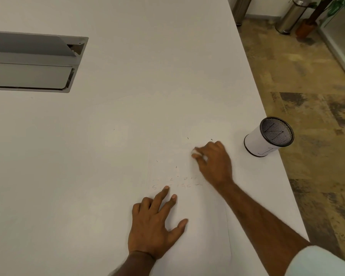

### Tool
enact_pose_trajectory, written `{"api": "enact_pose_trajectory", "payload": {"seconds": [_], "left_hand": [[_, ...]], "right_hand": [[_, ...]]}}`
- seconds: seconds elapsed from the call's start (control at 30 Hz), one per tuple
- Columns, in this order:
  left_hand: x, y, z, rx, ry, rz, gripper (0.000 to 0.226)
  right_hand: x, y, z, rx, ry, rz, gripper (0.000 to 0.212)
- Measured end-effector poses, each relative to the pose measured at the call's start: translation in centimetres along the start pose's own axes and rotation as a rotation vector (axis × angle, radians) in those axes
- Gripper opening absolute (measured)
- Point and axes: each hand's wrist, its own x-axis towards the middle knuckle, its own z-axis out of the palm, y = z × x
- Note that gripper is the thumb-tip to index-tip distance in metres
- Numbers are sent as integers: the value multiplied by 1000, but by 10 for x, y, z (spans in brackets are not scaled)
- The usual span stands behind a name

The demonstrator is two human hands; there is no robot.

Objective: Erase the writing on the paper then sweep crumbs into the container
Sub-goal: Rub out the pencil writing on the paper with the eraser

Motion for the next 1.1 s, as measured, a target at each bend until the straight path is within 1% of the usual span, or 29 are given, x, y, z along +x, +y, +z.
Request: {"api": "enact_pose_trajectory", "payload": {"seconds": [0.07, 0.13, 0.2, 0.3, 0.33, 0.4, 0.47, 0.53, 0.57, 0.63, 0.7, 0.77, 0.8, 0.87, 0.93, 1.0, 1.03, 1.1], "left_hand": [[0, 0, 0, 0, -5, -6, 61], [0, 0, 0, -1, 1, -6, 61], [0, 0, 0, -4, 12, 2, 60], [1, 1, -1, -4, 13, 6, 60], [1, 1, -2, -4, 10, 4, 60], [1, 1, -2, -5, 3, -3, 59], [0, 1, -2, -5, -7, -12, 59], [-1, 1, -1, -3, -15, -17, 59], [-1, 1, -1, -2, -15, -19, 60], [0, 1, -1, -6, -8, -17, 60], [0, 1, -1, -7, -8, -9, 59], [0, 2, -2, -5, -5, -7, 60], [0, 1, -2, -4, -3, -7, 60], [1, 2, -1, -6, -5, -7, 59], [0, 1, -1, -4, -6, -13, 59], [-1, 1, 0, 1, -7, -18, 60], [-1, 1, 0, 2, -6, -17, 60], [-1, 1, 0, 2, 0, -11, 60]], "right_hand": [[9, 3, 2, 18, 33, 104, 12], [2, -6, 5, 50, 38, 127, 10], [-18, -24, 10, 111, -23, 47, 9], [-45, -41, 11, 150, -175, -127, 13], [-40, -36, 10, 136, -178, -145, 13], [-19, -23, 8, 74, -99, -90, 13], [4, -9, 5, 27, -3, 42, 14], [15, -6, 6, 56, 33, 156, 14], [13, -11, 8, 81, 37, 172, 13], [-3, -28, 13, 122, 6, 113, 13], [-25, -46, 17, 162, -92, -7, 13], [-38, -54, 17, 142, -184, -126, 14], [-34, -51, 16, 123, -187, -152, 14], [-16, -35, 14, 81, -107, -115, 14], [3, -22, 12, 50, -20, -8, 13], [10, -19, 14, 61, 19, 106, 15], [8, -21, 15, 79, 31, 132, 15], [-4, -28, 19, 148, 18, 101, 13]]}}
